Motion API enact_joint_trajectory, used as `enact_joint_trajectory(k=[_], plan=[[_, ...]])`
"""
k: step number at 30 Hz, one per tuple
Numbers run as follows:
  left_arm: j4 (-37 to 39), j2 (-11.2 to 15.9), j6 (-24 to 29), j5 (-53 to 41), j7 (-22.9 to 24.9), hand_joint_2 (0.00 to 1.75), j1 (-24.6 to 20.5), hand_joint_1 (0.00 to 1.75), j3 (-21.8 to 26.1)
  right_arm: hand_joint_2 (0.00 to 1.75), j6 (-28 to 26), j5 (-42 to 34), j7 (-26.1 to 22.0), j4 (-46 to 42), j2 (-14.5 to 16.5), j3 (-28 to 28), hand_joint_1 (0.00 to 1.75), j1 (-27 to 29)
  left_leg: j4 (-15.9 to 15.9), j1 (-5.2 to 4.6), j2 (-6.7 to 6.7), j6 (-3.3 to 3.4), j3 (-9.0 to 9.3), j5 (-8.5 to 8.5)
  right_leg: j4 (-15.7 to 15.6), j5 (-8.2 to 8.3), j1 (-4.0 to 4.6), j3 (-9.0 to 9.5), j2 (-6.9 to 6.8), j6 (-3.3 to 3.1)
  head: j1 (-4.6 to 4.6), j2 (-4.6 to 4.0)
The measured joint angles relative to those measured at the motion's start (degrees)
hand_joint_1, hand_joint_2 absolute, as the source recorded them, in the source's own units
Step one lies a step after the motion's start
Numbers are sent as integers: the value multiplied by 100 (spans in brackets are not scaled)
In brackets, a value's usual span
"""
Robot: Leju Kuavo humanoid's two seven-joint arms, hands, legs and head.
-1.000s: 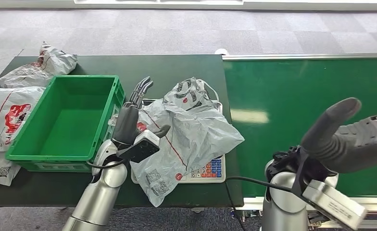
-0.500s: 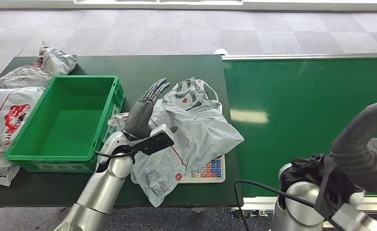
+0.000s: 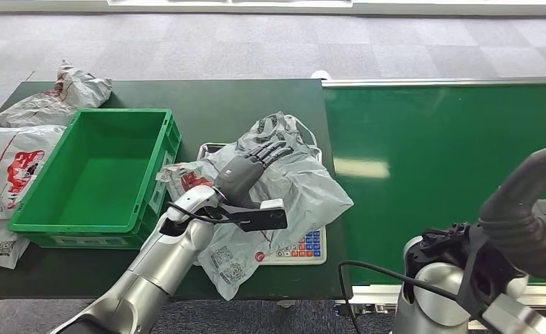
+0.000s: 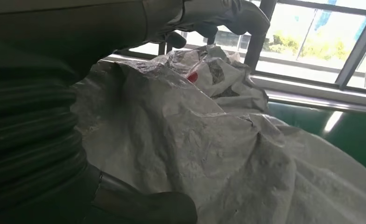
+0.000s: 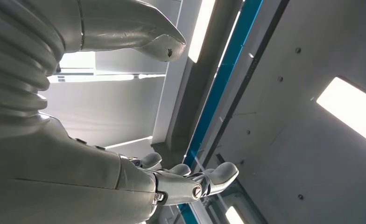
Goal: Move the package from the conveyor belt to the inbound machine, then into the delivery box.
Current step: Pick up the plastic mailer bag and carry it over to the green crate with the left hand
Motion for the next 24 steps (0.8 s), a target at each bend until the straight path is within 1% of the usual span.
enact_joint_trajectory(k=[6, 11, 12, 15, 16, 24], plan=[[593, -106, -182, -338, 32, 175, -164, 0, -350, 175, 1, 9, 0, 0, 0, 0, 0, 0, 0, -1, 0, 0, 0, 0, 0, 2, -2, 1, 0, 2, 0, 0], [833, -145, -185, -363, 27, 175, -242, 0, -436, 175, 0, 9, 0, 0, 0, 1, 0, 0, 0, 0, 0, 0, 0, 0, 0, 2, -1, 2, 0, 2, 0, 0], [860, -150, -185, -364, 27, 175, -251, 7, -438, 175, 1, 9, 0, 0, 0, 0, 0, 0, 0, 0, 0, 0, 0, 0, 0, 2, -1, 2, 0, 2, 0, 0], [925, -166, -185, -364, 25, 175, -270, 137, -440, 175, 2, 9, 0, 0, -1, 0, 0, 0, 0, 0, 0, 0, 0, 0, 0, 2, 0, 2, 0, 2, 0, 0], [946, -170, -185, -364, 20, 175, -276, 175, -441, 175, 2, 9, 0, 0, -1, 0, 0, 0, 0, 0, 0, 0, 0, 0, 0, 2, 0, 2, 0, 2, 0, 0], [1182, -221, -177, -323, -117, 175, -407, 175, -444, 175, 1, 45, 0, 0, -2, 0, 0, -1, 0, 0, 0, 1, 0, 0, 0, 2, -1, 2, 0, 2, 0, 0]])
